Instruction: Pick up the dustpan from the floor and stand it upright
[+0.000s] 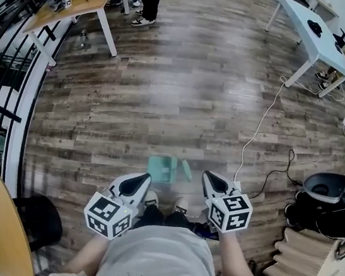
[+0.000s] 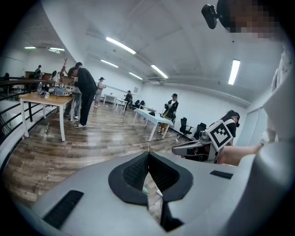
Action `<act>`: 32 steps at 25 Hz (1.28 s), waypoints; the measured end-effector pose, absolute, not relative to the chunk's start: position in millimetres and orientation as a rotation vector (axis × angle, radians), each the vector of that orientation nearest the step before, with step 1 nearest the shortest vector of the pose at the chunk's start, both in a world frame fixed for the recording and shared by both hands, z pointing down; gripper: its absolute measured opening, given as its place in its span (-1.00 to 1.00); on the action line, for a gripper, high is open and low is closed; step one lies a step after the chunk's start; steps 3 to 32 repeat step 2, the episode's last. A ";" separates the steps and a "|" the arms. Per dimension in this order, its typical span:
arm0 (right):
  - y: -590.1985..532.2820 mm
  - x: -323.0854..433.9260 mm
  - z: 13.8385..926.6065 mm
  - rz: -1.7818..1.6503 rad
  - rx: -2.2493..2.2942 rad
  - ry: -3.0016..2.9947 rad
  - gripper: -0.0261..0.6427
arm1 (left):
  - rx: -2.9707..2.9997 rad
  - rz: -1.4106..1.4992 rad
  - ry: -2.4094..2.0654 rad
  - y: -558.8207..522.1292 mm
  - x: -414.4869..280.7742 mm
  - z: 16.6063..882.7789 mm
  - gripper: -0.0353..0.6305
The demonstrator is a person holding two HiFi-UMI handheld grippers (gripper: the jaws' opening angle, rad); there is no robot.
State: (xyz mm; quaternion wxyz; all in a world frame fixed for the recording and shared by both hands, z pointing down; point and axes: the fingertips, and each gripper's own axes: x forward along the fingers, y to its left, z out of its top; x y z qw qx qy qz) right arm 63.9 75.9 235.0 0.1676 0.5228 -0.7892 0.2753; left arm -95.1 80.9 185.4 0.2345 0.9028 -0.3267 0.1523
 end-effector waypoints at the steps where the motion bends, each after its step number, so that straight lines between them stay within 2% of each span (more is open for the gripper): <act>1: 76.0 62.5 234.9 0.783 1.486 -2.244 -0.84 | 2.478 0.418 -0.896 80.9 -96.9 185.1 -0.82; 32: 76.0 61.2 234.8 0.782 1.485 -2.242 -0.84 | 2.478 0.419 -0.896 80.9 -98.6 184.8 -0.82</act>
